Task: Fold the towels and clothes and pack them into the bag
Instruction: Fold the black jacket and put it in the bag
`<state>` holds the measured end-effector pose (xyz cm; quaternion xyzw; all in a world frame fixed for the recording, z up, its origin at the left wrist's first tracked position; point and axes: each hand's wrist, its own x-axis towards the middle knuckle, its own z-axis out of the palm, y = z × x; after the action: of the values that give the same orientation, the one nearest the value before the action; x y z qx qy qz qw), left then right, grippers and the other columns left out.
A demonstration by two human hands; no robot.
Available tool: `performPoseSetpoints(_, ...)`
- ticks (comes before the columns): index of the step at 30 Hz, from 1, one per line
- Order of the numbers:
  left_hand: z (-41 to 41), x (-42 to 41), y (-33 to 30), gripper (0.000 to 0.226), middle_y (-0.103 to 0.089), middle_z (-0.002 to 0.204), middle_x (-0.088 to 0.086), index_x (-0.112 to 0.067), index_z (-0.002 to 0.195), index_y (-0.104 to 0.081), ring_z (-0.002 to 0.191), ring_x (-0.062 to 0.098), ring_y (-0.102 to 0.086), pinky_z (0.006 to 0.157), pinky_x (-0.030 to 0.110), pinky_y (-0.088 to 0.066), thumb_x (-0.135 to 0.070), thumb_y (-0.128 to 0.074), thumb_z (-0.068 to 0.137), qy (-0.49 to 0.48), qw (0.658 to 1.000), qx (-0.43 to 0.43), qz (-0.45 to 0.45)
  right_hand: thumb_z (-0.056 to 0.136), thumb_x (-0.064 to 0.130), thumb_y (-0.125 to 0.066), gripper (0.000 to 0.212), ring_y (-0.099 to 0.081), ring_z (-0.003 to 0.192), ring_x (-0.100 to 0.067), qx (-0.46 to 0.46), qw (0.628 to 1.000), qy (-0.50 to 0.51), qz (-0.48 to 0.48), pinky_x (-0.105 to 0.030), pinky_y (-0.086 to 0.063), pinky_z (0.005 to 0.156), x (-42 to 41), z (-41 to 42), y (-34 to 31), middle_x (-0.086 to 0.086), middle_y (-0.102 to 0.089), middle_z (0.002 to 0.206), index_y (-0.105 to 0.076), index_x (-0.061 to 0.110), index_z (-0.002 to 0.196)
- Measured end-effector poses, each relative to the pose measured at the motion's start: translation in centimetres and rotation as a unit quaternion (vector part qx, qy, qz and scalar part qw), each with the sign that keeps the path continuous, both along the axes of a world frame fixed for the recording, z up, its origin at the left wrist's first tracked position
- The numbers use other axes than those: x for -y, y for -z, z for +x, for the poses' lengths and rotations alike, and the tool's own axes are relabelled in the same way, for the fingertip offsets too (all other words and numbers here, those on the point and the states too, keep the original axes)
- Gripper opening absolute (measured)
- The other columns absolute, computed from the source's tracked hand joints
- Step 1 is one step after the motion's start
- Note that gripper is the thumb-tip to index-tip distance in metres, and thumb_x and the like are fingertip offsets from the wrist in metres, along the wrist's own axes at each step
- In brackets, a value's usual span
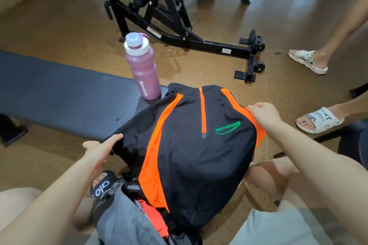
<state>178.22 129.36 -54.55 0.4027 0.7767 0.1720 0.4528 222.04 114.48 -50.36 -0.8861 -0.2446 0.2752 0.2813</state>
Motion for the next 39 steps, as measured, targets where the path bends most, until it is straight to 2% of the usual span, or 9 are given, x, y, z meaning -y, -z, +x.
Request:
performPoseSetpoints(4,-1.3,0.9,-0.2,0.049,-0.063,0.087,0.016,-0.007,0.105,-0.063,0.075,0.026,-0.058,0.063,0.034,-0.042,-0.043,-0.081,0.078,0.059,0.994,0.080,-0.033,0.093,0.027,-0.060,0.022,-0.047,0.075,-0.023,-0.014,0.997,-0.007,0.073,-0.035,-0.034,0.066,-1.0,-1.2,-1.0,-0.006,-0.054,0.075,-0.058,0.014,0.075)
performPoseSetpoints(8,-1.3,0.7,-1.6,0.010,-0.059,0.078,0.008,-0.014,0.092,-0.059,0.053,0.013,-0.049,0.051,0.024,-0.035,-0.022,-0.059,0.099,0.059,0.989,0.132,0.018,0.098,0.025,-0.057,0.026,-0.048,0.078,-0.026,0.064,0.993,-0.045,0.093,-0.036,-0.031,0.062,-0.4,-1.3,-1.6,-0.002,-0.052,0.071,-0.053,0.013,0.076)
performPoseSetpoints(13,-2.2,-3.0,-4.5,0.041,-0.067,0.124,0.003,-0.015,0.121,-0.064,0.104,0.021,-0.065,0.092,0.039,-0.052,-0.037,-0.063,0.086,-0.017,0.983,0.137,0.118,0.101,0.026,-0.053,0.026,-0.048,0.080,-0.028,0.129,0.986,-0.074,0.082,-0.036,-0.028,0.064,0.2,-0.7,-2.1,0.000,-0.051,0.073,-0.050,0.009,0.083)
performPoseSetpoints(18,-2.2,-4.2,-6.4,0.037,-0.063,0.104,0.022,-0.002,0.089,-0.054,0.100,0.036,-0.057,0.084,0.042,-0.040,-0.036,-0.045,0.101,0.142,0.957,-0.166,0.193,0.103,0.036,-0.051,0.035,-0.051,0.077,-0.030,0.168,0.980,-0.098,0.052,-0.037,-0.035,0.061,0.1,-0.7,-1.9,-0.006,-0.056,0.076,-0.038,0.019,0.074)
performPoseSetpoints(24,0.8,-2.9,-7.8,0.030,-0.066,0.101,0.018,-0.016,0.092,-0.050,0.094,0.042,-0.062,0.077,0.043,-0.044,-0.045,-0.042,0.099,0.352,0.822,-0.416,0.166,0.106,0.036,-0.045,0.031,-0.052,0.081,-0.034,0.180,0.980,-0.079,-0.012,-0.037,-0.035,0.062,0.1,-0.3,-1.2,-0.011,-0.058,0.086,-0.041,0.020,0.080)
performPoseSetpoints(26,3.1,-2.2,-9.2,0.028,-0.067,0.099,0.015,-0.013,0.083,-0.051,0.090,0.034,-0.062,0.073,0.038,-0.042,-0.038,-0.055,0.095,0.373,0.878,-0.282,0.100,0.106,0.033,-0.045,0.027,-0.055,0.092,-0.035,0.144,0.988,-0.060,-0.007,-0.036,-0.035,0.071,-0.6,0.3,-1.2,-0.014,-0.060,0.095,-0.046,0.015,0.087)
performPoseSetpoints(29,8.4,1.5,-11.1,0.012,-0.061,0.091,0.011,-0.018,0.095,-0.057,0.074,0.019,-0.062,0.062,0.031,-0.043,-0.023,-0.067,0.092,0.264,0.949,0.170,-0.033,0.106,0.032,-0.044,0.026,-0.051,0.095,-0.031,0.110,0.992,-0.059,-0.023,-0.035,-0.033,0.076,-1.7,0.4,-1.1,-0.013,-0.057,0.100,-0.050,0.011,0.092)
performPoseSetpoints(32,12.7,5.9,-9.0,0.034,-0.064,0.109,0.005,-0.019,0.126,-0.049,0.092,0.011,-0.069,0.087,0.036,-0.059,-0.028,-0.064,0.097,0.353,0.895,0.273,-0.023,0.105,0.034,-0.045,0.028,-0.051,0.090,-0.029,0.108,0.990,-0.084,-0.036,-0.035,-0.034,0.073,-2.4,-0.4,-1.1,-0.006,-0.056,0.089,-0.048,0.015,0.084)
performPoseSetpoints(39,13.1,6.1,-2.9,0.067,-0.027,0.164,-0.003,-0.030,0.155,-0.030,0.143,0.024,-0.031,0.117,0.038,-0.030,-0.060,-0.024,0.096,0.695,0.636,-0.204,0.267,0.105,0.034,-0.048,0.024,-0.051,0.089,-0.028,0.111,0.986,-0.117,-0.050,-0.034,-0.035,0.073,-2.2,-0.3,-1.7,-0.003,-0.056,0.089,-0.051,0.016,0.088)
